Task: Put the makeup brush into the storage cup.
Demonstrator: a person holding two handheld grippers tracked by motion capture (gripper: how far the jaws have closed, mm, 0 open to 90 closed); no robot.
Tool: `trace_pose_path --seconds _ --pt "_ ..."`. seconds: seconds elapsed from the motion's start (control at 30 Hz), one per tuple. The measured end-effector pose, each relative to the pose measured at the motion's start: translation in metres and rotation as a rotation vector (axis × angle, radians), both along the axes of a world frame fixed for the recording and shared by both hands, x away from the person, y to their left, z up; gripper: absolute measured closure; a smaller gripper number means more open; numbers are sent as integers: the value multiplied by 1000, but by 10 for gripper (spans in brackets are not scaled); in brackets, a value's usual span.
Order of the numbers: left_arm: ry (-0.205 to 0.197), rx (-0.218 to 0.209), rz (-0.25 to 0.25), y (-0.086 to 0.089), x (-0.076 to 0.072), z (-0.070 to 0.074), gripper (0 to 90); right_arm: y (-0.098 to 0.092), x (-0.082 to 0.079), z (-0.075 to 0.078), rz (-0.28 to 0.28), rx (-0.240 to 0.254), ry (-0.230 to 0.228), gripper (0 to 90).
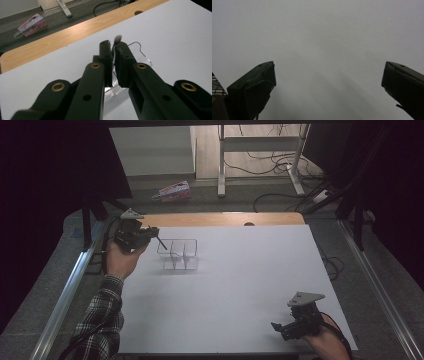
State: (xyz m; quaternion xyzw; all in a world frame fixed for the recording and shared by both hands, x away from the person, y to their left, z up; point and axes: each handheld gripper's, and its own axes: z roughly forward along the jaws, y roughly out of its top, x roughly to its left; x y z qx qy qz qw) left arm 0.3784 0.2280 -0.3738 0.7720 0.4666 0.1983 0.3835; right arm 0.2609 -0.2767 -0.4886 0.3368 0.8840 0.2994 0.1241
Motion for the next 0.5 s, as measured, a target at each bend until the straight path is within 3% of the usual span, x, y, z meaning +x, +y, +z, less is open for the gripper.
trace_pose_path --seconds 0.5 --pt "33 4 9 -3 8 -18 853 1 0 -1 9 -14 7 0"
